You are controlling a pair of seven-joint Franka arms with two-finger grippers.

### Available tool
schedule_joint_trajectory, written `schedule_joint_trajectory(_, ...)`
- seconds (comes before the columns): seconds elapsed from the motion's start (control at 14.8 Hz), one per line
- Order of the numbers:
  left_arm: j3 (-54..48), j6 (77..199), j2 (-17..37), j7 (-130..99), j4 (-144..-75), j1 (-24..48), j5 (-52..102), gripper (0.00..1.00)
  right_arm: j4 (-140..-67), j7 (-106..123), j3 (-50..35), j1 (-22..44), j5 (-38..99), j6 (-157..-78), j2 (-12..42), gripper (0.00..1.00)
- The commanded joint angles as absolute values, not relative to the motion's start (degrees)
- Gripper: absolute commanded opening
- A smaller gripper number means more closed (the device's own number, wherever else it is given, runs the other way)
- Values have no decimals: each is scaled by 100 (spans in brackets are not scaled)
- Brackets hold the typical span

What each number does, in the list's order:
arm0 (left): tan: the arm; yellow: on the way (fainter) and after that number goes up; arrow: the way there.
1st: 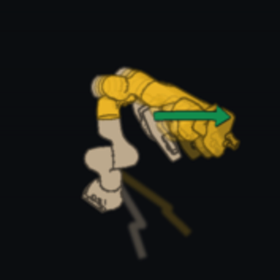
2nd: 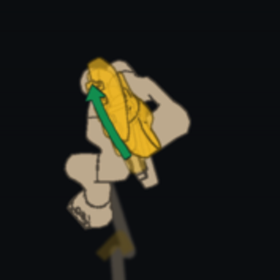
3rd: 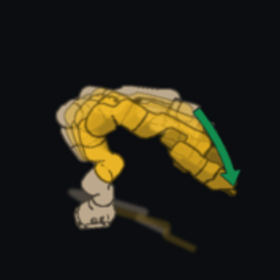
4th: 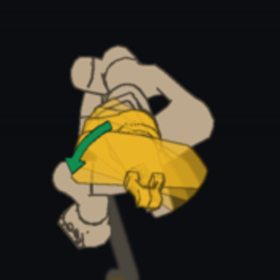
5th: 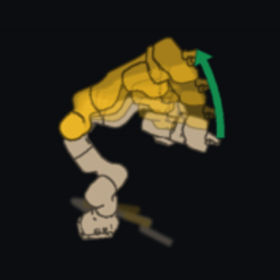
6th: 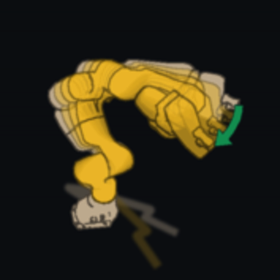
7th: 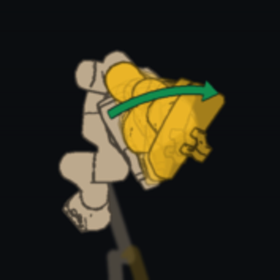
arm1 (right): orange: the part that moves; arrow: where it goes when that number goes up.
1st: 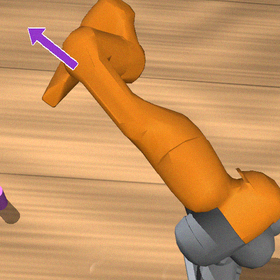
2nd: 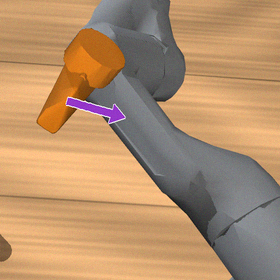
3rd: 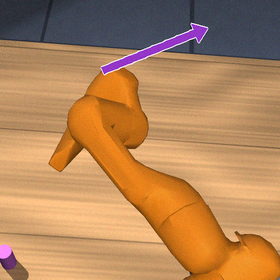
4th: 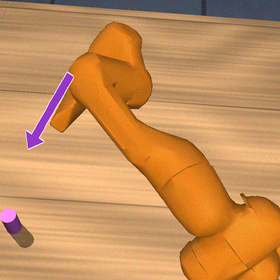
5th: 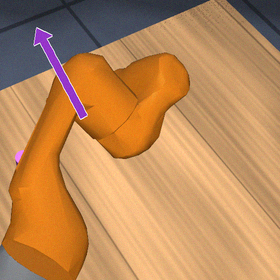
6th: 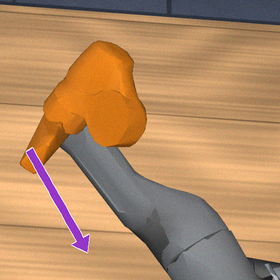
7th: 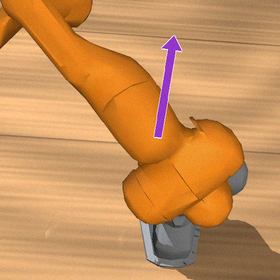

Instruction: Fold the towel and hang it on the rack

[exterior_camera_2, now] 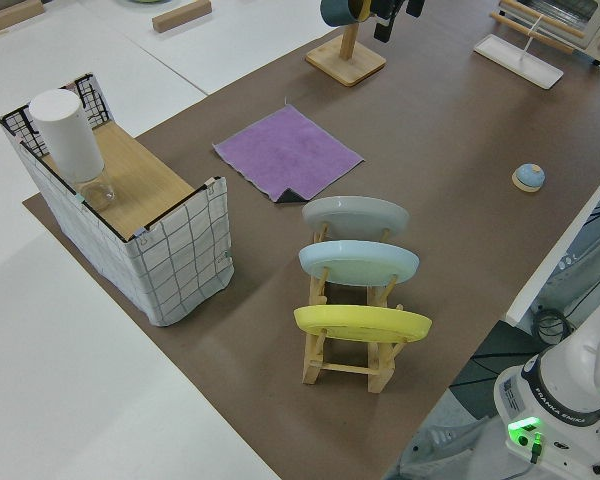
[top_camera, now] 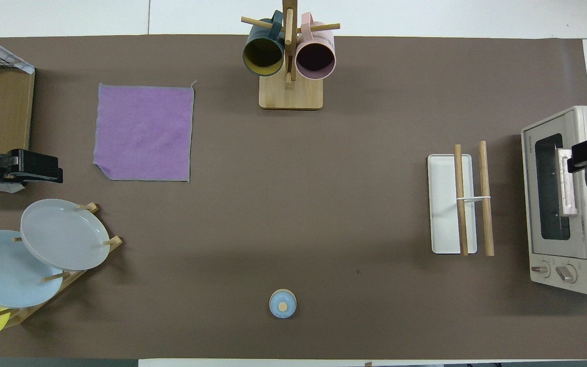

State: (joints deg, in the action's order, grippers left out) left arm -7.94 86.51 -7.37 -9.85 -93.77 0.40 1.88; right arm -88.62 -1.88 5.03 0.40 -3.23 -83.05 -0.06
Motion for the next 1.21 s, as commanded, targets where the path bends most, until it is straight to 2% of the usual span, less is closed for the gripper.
schedule_joint_trajectory(0.0,-747,8806,-1063,-993,-10026,-9,334,100,-8895,-79,492,9,-334,-8271,-44,100)
schedule_joint_trajectory(0.54,-747,8842,-1125,-1011,-10336,-18,325,100,-8895,-79,492,9,-334,-8271,-44,100)
schedule_joint_trajectory(0.81,-738,9393,-1169,-976,-10651,-70,325,100,-8895,-79,492,9,-334,-8271,-44,100)
schedule_joint_trajectory(0.94,-738,9911,-811,-984,-10757,-105,325,100,-8895,-79,492,9,-334,-8271,-44,100)
schedule_joint_trajectory(1.15,-738,10834,128,-967,-10775,-395,325,100,-8895,-79,492,9,-334,-8271,-44,100)
